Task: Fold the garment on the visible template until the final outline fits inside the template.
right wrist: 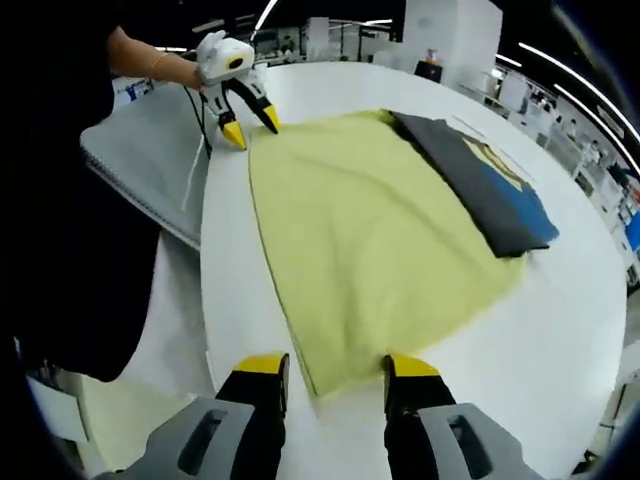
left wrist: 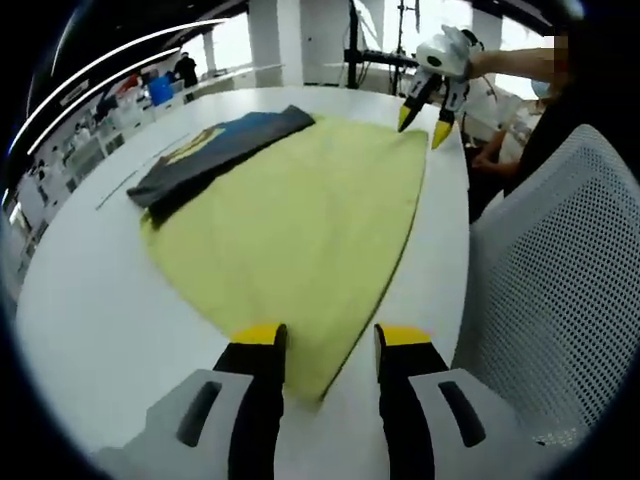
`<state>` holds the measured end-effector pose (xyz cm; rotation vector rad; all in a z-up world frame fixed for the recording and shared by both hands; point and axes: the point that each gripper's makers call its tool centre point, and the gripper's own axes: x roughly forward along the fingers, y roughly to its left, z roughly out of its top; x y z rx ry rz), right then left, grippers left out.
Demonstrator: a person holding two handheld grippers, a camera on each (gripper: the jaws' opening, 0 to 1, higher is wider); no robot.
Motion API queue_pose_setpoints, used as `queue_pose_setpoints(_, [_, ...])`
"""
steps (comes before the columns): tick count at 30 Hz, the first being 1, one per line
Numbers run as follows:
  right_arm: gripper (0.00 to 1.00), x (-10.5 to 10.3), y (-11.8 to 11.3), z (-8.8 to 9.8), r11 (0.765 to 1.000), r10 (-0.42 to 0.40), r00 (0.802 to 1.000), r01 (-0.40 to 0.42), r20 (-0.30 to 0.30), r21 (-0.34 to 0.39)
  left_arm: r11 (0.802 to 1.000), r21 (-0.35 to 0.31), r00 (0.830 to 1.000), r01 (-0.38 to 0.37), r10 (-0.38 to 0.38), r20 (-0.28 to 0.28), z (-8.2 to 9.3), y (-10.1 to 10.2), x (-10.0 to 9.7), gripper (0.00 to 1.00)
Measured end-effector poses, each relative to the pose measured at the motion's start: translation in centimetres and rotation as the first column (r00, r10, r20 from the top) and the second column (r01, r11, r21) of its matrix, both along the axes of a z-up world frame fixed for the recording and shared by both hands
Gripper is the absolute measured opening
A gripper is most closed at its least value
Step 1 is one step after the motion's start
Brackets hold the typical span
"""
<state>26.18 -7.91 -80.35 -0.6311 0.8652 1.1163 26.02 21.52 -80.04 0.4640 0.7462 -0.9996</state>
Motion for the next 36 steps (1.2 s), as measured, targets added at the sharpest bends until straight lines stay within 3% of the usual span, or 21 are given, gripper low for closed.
queue_pose_setpoints(8, [0.27, 0.1, 0.0, 0.0, 1.0, 0.019, 1.0, -0.019, 0.004, -0.017, 0.998, 0.042, 0.999, 0.043, -0.043, 0.006, 0.1, -0.1, 0.0, 0.24])
queue_pose_setpoints(12, [0.18, 0.3, 0.0, -0.1, 1.0, 0.011, 1.0, -0.011, 0.002, -0.022, 0.996, 0.068, 0.998, 0.058, -0.058, 0.008, 0.1, 0.0, 0.0, 0.14])
queue_pose_setpoints(15, [0.11, 0.9, -0.2, -0.1, 1.0, -0.013, 1.0, 0.013, 0.009, -0.027, 0.997, 0.074, 1.0, 0.026, -0.025, -0.016, 0.0, 0.1, 0.2, 0.13])
queue_pose_setpoints(23, [0.05, 1.4, -0.2, -0.1, 0.999, -0.029, 1.0, 0.029, 0.014, -0.038, 0.994, 0.107, 1.0, -0.008, 0.009, -0.009, -0.1, 0.5, 1.0, 0.02])
queue_pose_setpoints(28, [0.03, 1.5, -0.3, -0.1, 0.998, -0.053, 0.999, 0.053, 0.011, -0.043, 0.99, 0.138, 1.0, -0.006, 0.007, -0.007, -0.1, 0.5, 0.8, 0.01])
queue_pose_setpoints(36, [0.02, 1.5, -0.2, 2.0, 0.993, -0.114, 0.994, 0.114, 0.003, 0.013, 0.984, 0.171, 0.998, -0.059, 0.065, -0.027, 1.3, 0.7, 0.9, 0.01])
